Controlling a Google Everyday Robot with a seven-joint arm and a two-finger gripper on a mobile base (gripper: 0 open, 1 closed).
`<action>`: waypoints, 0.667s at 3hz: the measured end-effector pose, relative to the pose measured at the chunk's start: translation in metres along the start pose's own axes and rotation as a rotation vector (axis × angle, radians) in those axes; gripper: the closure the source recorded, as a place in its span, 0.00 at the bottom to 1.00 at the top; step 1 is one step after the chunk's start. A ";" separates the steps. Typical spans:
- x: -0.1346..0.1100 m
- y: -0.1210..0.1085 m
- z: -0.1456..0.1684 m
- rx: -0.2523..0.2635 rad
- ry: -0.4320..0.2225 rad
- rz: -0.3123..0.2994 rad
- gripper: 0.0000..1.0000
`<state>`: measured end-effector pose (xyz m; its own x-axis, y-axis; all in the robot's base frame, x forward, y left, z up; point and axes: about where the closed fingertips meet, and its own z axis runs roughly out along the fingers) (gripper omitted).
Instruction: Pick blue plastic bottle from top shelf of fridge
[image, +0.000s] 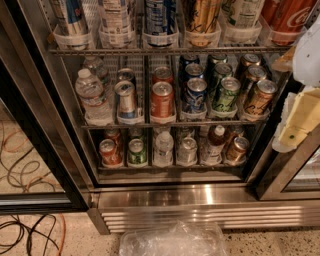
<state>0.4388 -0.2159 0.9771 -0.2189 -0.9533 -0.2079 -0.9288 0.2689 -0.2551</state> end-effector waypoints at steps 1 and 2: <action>0.000 0.000 0.000 0.000 0.000 0.000 0.00; 0.000 -0.003 0.006 0.011 -0.029 0.000 0.00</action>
Offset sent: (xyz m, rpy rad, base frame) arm 0.0108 -0.0010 -0.0175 0.0617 -0.0293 0.0121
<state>0.4434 -0.2155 0.9718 -0.2099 -0.9490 -0.2354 -0.9253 0.2705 -0.2657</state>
